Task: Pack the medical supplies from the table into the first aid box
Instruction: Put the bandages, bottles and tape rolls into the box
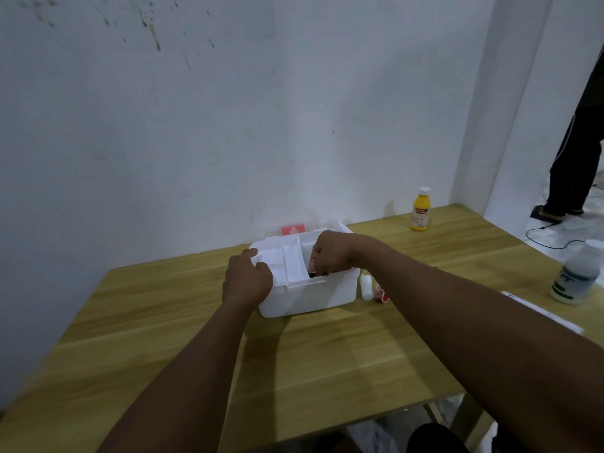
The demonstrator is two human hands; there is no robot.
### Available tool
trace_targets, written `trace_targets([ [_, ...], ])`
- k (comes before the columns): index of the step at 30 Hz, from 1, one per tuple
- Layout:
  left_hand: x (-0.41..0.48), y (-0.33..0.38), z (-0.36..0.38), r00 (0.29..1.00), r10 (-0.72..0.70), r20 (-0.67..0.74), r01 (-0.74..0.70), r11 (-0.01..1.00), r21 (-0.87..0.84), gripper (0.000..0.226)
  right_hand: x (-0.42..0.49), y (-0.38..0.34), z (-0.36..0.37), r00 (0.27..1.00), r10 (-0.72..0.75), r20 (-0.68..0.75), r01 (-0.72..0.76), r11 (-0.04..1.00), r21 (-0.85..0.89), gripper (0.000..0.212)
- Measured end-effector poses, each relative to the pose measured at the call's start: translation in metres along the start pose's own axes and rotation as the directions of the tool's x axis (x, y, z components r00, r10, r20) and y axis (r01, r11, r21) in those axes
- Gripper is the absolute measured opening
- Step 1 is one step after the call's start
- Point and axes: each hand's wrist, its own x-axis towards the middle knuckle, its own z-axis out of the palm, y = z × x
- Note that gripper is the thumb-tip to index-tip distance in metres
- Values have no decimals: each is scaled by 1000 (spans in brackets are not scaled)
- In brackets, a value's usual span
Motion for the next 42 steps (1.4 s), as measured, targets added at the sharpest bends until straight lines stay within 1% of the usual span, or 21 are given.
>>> trace_targets([
  [2, 2, -1, -2, 1000, 17, 19, -17, 1000, 12, 47, -5, 4, -10, 999, 22, -49, -17, 995, 100, 25],
  [4, 4, -2, -5, 999, 43, 32, -44, 999, 30, 46, -13, 10, -24, 993, 18, -120, 6, 981, 195, 21],
  [7, 9, 3, -10, 996, 94, 4, -94, 994, 62, 40, -26, 23, -50, 965, 26, -260, 39, 970, 240, 21],
  [11, 16, 27, -10, 986, 163, -44, -156, 978, 139, 37, -46, 42, -85, 957, 62, -283, -8, 982, 190, 22],
  [14, 15, 63, 7, 970, 242, -23, -238, 964, 117, 35, -70, 66, -106, 941, 112, -318, -57, 982, 178, 22],
  [17, 5, 104, 37, 947, 321, -9, -316, 936, 157, 34, -102, 99, -124, 916, 184, -356, -139, 979, 150, 20],
  [18, 1, 117, 48, 935, 353, 14, -352, 926, 140, 34, -114, 112, -130, 903, 212, -374, -173, 976, 134, 19],
  [21, -11, 152, 82, 883, 449, 133, -453, 892, -6, 35, -154, 153, -145, 841, 298, -452, -298, 952, 74, 18],
  [23, -18, 174, 104, 847, 489, 207, -487, 871, -64, 36, -177, 181, -150, 803, 359, -477, -408, 913, -1, 24],
  [25, -22, 195, 126, 810, 518, 276, -511, 854, -101, 38, -195, 205, -150, 791, 441, -424, -530, 841, -113, 32],
  [26, -22, 204, 136, 794, 527, 302, -520, 847, -113, 39, -202, 217, -148, 784, 493, -378, -574, 807, -137, 33],
  [27, -22, 213, 146, 782, 531, 326, -523, 844, -122, 40, -206, 229, -145, 768, 547, -333, -608, 786, -113, 33],
  [29, -15, 226, 165, 771, 524, 362, -513, 848, -136, 42, -208, 248, -140, 738, 627, -249, -643, 766, 24, 36],
  [30, -9, 231, 174, 770, 517, 374, -502, 853, -144, 44, -205, 254, -137, 734, 634, -242, -629, 770, 107, 36],
  [31, -1, 235, 183, 770, 511, 382, -492, 857, -153, 47, -199, 260, -137, 735, 624, -265, -604, 780, 160, 33],
  [32, 7, 239, 191, 771, 506, 387, -486, 860, -157, 50, -190, 267, -138, 738, 604, -302, -581, 795, 171, 28],
  [34, 24, 243, 208, 775, 497, 390, -483, 864, -141, 54, -171, 272, -143, 762, 558, -328, -553, 825, 116, 24],
  [37, 48, 250, 231, 792, 491, 364, -488, 866, -106, 61, -146, 279, -148, 812, 531, -244, -540, 841, 32, 25],
  [39, 61, 255, 245, 800, 481, 358, -484, 871, -87, 67, -137, 287, -146, 828, 525, -198, -539, 842, -22, 20],
  [40, 66, 257, 253, 798, 475, 371, -482, 872, -81, 69, -133, 294, -143, 832, 525, -177, -538, 842, -32, 19],
  [42, 77, 260, 267, 787, 458, 413, -482, 875, -51, 70, -127, 308, -136, 832, 529, -170, -532, 846, 30, 21],
])
